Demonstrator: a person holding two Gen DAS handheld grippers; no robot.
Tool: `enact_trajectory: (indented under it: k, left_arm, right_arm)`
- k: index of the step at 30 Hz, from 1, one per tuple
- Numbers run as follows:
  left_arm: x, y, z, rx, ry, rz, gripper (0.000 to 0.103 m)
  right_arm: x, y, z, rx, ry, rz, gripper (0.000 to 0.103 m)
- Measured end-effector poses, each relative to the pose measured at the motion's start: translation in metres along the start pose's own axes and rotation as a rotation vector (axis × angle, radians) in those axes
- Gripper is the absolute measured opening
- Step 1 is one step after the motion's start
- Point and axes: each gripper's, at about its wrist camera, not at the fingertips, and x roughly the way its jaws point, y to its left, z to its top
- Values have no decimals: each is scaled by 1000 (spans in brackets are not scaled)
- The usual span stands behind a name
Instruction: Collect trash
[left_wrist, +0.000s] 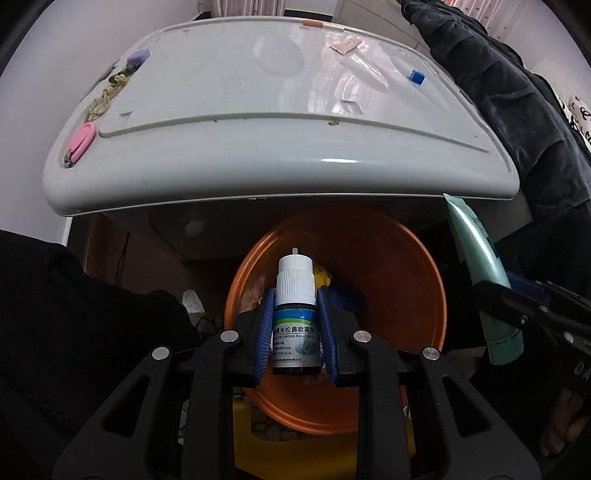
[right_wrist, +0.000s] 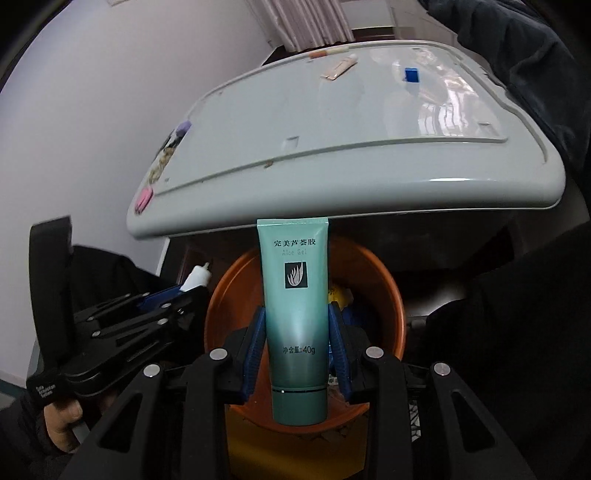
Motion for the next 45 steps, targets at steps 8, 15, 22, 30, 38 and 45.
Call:
enact_trajectory:
  k: [8, 15, 22, 30, 38, 45]
  left_arm:
    - [3, 1, 1, -6, 2, 50, 76]
    - [5, 4, 1, -9, 11, 42, 76]
    - [-10, 3, 7, 2, -41, 59, 76]
    - [-52, 9, 95, 2, -248, 27, 91]
    - [-35, 10, 163, 8, -361, 120, 92]
    - [-4, 28, 172, -54, -304, 122, 92]
  right_arm:
    - [10, -3, 6, -7, 27, -18, 41]
    - [7, -8, 6, 9, 17, -22, 44]
    - [-17, -8, 17, 3, -87, -65, 78]
    - [-41, -9, 117, -68, -292, -188, 98]
    - [-7, -21, 205, -52, -419, -312, 98]
    - [19, -31, 216, 28, -373, -312, 98]
